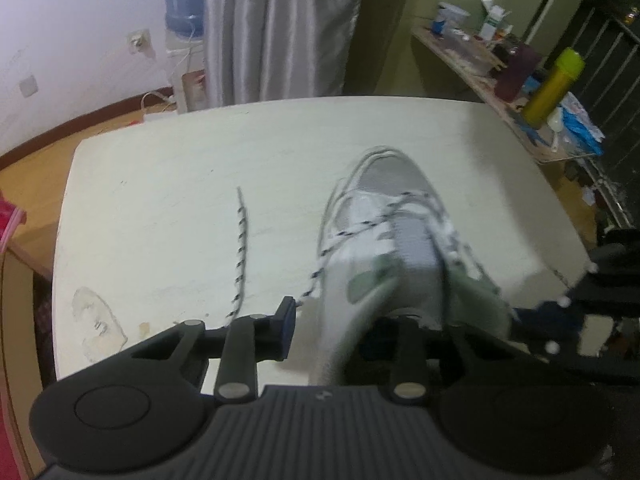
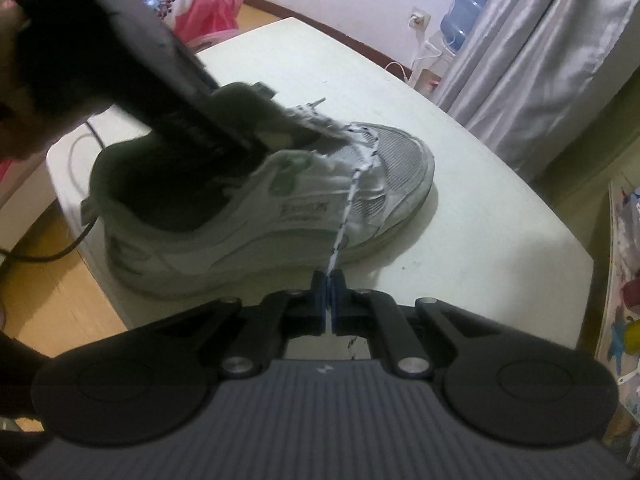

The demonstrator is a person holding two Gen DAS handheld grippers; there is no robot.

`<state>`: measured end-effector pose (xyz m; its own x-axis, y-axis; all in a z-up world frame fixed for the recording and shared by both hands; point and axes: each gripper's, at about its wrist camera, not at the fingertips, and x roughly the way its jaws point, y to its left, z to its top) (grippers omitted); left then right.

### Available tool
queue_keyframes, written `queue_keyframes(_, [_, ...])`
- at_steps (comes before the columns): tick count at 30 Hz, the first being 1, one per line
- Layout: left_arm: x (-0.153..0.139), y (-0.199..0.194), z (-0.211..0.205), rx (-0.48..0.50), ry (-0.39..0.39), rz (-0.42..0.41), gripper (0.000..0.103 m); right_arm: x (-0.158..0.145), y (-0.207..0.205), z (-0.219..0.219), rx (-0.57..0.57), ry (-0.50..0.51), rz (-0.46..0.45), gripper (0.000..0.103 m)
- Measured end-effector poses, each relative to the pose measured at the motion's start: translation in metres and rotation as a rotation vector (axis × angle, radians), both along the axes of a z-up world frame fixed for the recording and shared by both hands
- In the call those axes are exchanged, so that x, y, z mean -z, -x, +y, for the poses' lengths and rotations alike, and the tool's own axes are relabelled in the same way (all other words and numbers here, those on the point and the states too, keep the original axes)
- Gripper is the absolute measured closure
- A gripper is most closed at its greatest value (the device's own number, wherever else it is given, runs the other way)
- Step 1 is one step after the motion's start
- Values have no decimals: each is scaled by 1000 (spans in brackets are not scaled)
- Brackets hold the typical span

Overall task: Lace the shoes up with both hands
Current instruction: 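Grip the lace near the eyelets with the right tool while the left tool holds the sneaker, then pull the lace end away from the eyelets with the right tool while the left tool holds the tongue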

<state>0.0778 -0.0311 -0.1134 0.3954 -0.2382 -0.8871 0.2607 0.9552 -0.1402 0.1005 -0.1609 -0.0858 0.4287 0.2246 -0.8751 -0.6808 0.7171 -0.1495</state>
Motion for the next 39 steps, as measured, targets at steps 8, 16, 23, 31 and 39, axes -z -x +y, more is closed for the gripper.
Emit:
queue_keyframes(8, [-24, 5, 34, 41, 99, 38, 69, -2, 17, -2, -20, -46, 28, 102])
queue_keyframes(16, [-51, -13, 83, 118, 130, -28, 64, 2, 16, -9, -16, -47, 25, 102])
queue_keyframes(23, [-9, -33, 60, 366, 13, 6, 63, -2, 8, -21, 18, -53, 33, 102])
queue_keyframes(31, [18, -41, 42, 472, -2, 52, 73, -2, -4, -32, 82, -88, 64, 101])
queue_keyframes(39, [20, -39, 37, 420, -27, 51, 101, 0, -12, -37, 132, -121, 95, 100])
